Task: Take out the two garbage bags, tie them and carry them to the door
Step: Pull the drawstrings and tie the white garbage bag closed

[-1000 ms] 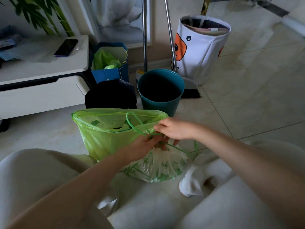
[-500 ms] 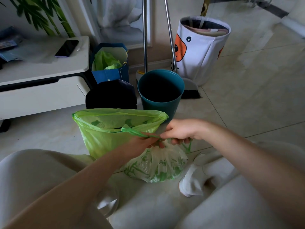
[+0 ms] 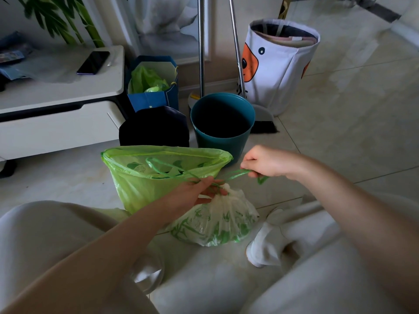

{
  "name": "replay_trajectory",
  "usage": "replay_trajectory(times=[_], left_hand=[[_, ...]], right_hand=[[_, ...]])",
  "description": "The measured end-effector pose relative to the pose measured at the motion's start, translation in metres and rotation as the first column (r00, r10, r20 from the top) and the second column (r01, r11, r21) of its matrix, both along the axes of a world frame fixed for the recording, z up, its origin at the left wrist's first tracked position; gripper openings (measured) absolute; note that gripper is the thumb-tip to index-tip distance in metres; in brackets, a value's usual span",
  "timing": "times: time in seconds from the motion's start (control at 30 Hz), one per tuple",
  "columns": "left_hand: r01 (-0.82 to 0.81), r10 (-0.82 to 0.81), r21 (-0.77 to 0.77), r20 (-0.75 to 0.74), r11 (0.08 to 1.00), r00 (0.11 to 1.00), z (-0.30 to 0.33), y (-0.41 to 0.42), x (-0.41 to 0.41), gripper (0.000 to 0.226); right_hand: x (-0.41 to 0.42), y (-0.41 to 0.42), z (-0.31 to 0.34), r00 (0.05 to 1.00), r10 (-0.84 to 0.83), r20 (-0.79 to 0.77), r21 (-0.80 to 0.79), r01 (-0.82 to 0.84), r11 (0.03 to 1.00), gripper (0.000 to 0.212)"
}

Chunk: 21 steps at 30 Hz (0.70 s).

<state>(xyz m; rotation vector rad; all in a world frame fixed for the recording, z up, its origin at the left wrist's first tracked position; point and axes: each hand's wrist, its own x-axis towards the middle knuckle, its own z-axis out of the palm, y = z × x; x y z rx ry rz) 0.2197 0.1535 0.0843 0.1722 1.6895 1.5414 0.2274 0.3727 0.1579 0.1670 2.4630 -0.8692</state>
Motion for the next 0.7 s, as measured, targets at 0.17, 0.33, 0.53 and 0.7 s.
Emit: replay_trajectory(times=[0.17, 0.33, 0.53, 0.7], left_hand=[[-0.086, 0.083, 0.046, 0.078, 0.995, 0.994, -0.006, -0.003, -0.006, 0.033], [-0.210, 0.210, -0.005, 0.003, 0.978, 0.978, -0.005, -0.007, -0.012, 0.024], [-0.047, 0.039, -0.057, -0.132, 0.997, 0.990, 0.004, -0.005, -0.005, 0.016], [0.099, -0.111, -0.072, -0.180, 0.992, 0.977, 0.015, -0.006, 0.002, 0.013]], right_hand=[[-0.001, 0.015, 0.003, 0.996, -0.090, 0.017, -0.017, 0.090, 0.996, 0.032], [0.005, 0.024, 0.000, 0.914, 0.170, 0.370, 0.153, -0.240, 0.959, 0.031], [0.004, 0.013, -0.015, 0.953, 0.258, 0.159, 0.325, -0.297, 0.898, 0.018], [0.002, -0.026, -0.028, 0.931, 0.354, -0.092, -0.165, -0.365, 0.916, 0.031]])
